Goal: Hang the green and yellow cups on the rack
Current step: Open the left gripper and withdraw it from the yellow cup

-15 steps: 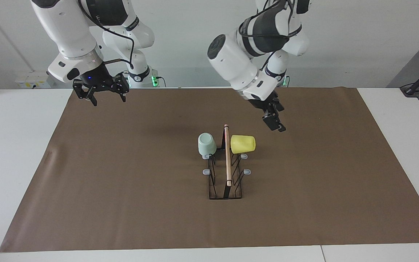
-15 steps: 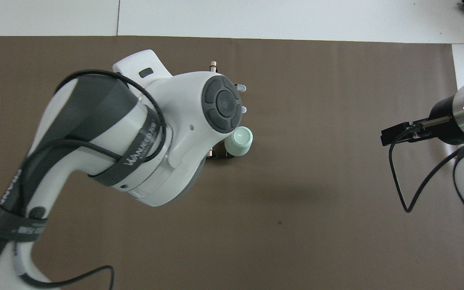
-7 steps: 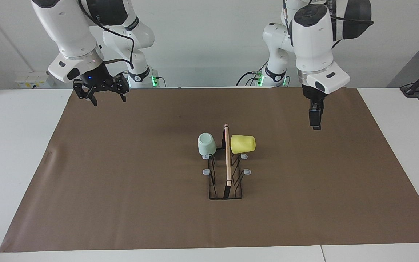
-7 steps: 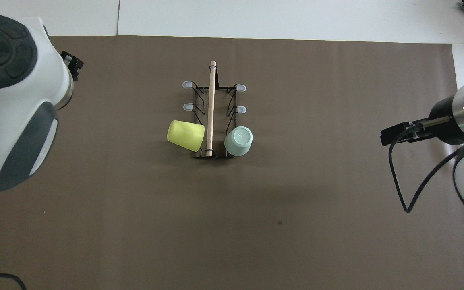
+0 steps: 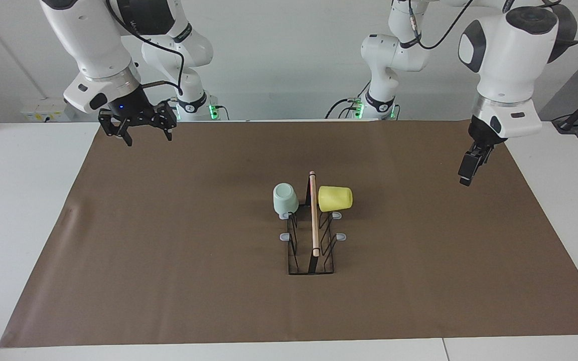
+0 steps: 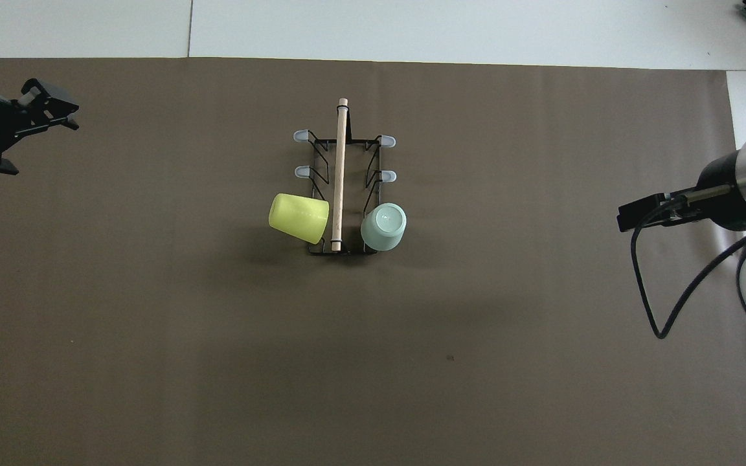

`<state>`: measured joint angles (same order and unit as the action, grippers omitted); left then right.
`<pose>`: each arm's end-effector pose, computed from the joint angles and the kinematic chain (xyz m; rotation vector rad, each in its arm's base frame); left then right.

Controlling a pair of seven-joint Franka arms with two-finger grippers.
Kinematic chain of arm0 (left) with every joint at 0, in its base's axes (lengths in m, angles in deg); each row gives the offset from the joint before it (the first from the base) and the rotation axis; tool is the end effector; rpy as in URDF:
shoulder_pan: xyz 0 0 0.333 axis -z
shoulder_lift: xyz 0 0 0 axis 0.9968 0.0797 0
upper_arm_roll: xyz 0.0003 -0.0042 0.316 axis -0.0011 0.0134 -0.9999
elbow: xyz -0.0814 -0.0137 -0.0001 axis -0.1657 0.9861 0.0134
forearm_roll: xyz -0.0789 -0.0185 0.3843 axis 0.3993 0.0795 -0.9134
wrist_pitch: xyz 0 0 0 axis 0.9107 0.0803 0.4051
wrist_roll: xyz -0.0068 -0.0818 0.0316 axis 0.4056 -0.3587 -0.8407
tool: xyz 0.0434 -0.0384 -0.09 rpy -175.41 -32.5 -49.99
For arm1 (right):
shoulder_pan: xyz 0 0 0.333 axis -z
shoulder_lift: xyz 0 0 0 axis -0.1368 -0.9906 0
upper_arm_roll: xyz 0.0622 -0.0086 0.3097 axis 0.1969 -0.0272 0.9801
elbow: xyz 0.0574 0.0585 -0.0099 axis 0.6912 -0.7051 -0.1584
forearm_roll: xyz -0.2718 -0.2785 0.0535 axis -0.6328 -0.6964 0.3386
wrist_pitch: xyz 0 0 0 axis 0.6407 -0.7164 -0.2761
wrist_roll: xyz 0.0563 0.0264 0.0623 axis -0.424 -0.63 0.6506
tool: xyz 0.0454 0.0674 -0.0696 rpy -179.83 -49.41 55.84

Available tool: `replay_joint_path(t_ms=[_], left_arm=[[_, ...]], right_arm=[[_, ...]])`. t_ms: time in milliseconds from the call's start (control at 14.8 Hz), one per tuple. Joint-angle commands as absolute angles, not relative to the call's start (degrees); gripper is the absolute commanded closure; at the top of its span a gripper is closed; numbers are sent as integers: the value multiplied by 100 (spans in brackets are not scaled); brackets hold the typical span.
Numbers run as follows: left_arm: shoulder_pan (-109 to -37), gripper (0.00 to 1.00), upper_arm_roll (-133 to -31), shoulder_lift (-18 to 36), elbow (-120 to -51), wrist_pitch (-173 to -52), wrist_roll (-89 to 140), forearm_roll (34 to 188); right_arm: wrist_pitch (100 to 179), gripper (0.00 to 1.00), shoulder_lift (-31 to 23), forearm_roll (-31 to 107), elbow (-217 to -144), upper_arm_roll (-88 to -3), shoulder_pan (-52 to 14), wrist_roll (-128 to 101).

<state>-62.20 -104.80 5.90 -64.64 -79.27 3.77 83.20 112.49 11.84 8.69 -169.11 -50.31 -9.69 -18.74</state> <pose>0.6099 -0.0444 0.5978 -2.9739 -0.8865 -0.3055 0.5507 0.0446 0.6110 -3.1135 -0.1844 0.0359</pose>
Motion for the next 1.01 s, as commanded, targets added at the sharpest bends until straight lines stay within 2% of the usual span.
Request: replay_joint_path(t_ms=[0,270,405,540,810,945], left_arm=[[-6538,0,-10420,380,-6745,-8068,1854,8943],[-6941,0,-10070,354,-6746,-7683,3043,8989],[-7949,0,-8888,205,-6746,-7262,3965,8989],[-8558,0,-8251,108,-6685,-6753,4180,8911],[-9078,0,-7635,-234,-6710,-6179,4154,8901],[-9009,0,-7634,-314,-6877,-6275,4171,8901]], right_arm=[[11286,0,1094,904,-16798,-4942,-839,-1775],[11382,0,1094,913,-16798,-4872,-751,-1766],[11382,0,1094,913,-16798,-4854,-734,-1766],[11391,0,1094,904,-16798,-4854,-733,-1775],[11400,0,1094,728,-16798,-4854,-733,-1793],[11409,0,1094,720,-16807,-4854,-742,-1810]])
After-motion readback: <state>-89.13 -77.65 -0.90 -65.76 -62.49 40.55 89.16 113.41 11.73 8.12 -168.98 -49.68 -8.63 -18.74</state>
